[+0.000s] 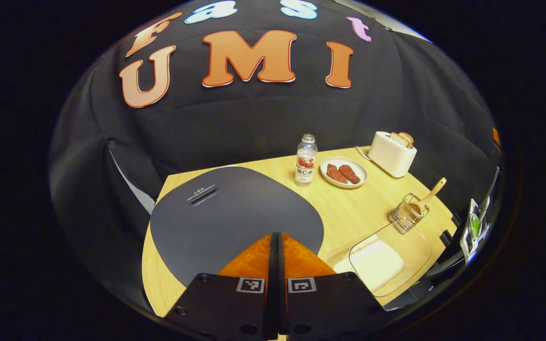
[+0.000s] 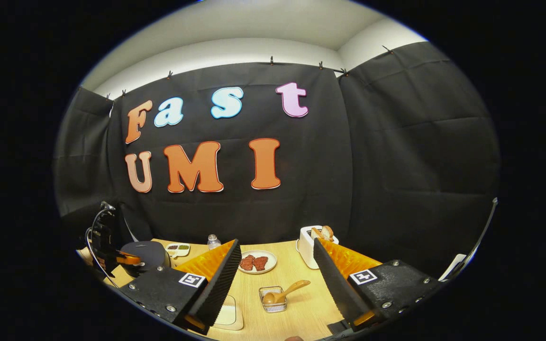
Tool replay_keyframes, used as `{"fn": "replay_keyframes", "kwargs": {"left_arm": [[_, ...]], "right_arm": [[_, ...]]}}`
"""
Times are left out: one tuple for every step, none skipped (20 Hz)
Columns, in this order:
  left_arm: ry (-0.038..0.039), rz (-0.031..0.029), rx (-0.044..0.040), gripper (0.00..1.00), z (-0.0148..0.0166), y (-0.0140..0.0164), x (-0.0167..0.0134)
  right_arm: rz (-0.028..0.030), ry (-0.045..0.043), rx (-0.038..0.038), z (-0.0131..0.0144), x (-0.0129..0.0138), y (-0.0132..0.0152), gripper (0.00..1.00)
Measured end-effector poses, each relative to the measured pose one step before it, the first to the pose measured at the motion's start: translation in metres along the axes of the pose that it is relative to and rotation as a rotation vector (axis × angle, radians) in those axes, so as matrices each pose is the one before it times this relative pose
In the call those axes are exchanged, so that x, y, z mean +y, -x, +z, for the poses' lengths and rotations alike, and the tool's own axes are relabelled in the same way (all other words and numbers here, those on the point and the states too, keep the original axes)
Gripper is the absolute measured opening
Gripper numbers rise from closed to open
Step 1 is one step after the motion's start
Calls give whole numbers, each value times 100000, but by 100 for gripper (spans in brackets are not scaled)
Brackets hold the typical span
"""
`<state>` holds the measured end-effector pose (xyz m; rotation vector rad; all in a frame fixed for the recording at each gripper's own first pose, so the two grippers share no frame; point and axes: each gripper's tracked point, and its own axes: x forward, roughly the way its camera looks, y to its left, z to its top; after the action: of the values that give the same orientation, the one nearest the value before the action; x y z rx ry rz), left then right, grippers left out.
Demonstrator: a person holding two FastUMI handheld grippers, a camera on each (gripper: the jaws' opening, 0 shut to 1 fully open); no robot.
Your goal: Close the left gripper, press the button to open the rice cooker; take a wooden spoon from the chopstick holder with the right hand, scoop a spoonful of rice and pour it into the rice cooker, then put the wooden spoon back into the chopstick holder.
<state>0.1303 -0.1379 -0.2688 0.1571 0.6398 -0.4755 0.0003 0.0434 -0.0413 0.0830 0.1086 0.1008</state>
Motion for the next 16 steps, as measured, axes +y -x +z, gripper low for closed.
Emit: {"fn": "replay_keyframes", "kwargs": {"left_arm": [[161, 152, 662, 0, -120, -16, 221], [469, -430, -1455, 4, 290, -112, -177], [745, -479, 1320, 4, -166, -133, -43], [1279, -349, 364, 4, -223, 192, -101], [1493, -23, 684, 4, 15, -14, 31], [1468, 446, 668, 5, -331, 90, 22], [245, 636, 124, 0, -180, -216, 5], [-825, 602, -395, 5, -62, -68, -53], [-1875, 728, -902, 10, 100, 110, -111], [-2012, 760, -471, 5, -123, -126, -90], [-1276, 728, -243, 5, 87, 31, 92], [-15, 555, 250, 5, 68, -102, -82], [-121, 57, 430, 5, 83, 32, -51], [-358, 169, 14, 5, -140, 109, 3], [-748, 834, -457, 5, -177, -118, -25], [-3312, 1210, -111, 5, -307, 193, -102]], "right_arm": [[-61, -645, 330, -63, 4, -126, 95], [229, -660, 191, -85, 14, -66, 95], [236, -704, 213, -46, 142, -144, 95], [461, -526, 137, -123, 182, -70, 95], [462, -340, 209, -184, 222, -176, 95], [392, -150, 290, -156, 202, -193, 95], [422, 63, 115, -106, 185, -187, 95], [300, 70, 283, -161, 221, -211, 95], [442, -107, 461, -229, 215, -195, 95], [553, -284, 373, -120, 264, -195, 95], [449, -359, 299, 11, 187, -155, 95], [395, -235, 264, -191, 37, -27, 95], [103, 34, -45, -11, 92, 27, 95], [-184, 177, -152, 103, -13, -37, 95], [-120, -35, -257, 94, 4, 8, 95], [93, -295, 43, 24, -86, 115, 100]]}}
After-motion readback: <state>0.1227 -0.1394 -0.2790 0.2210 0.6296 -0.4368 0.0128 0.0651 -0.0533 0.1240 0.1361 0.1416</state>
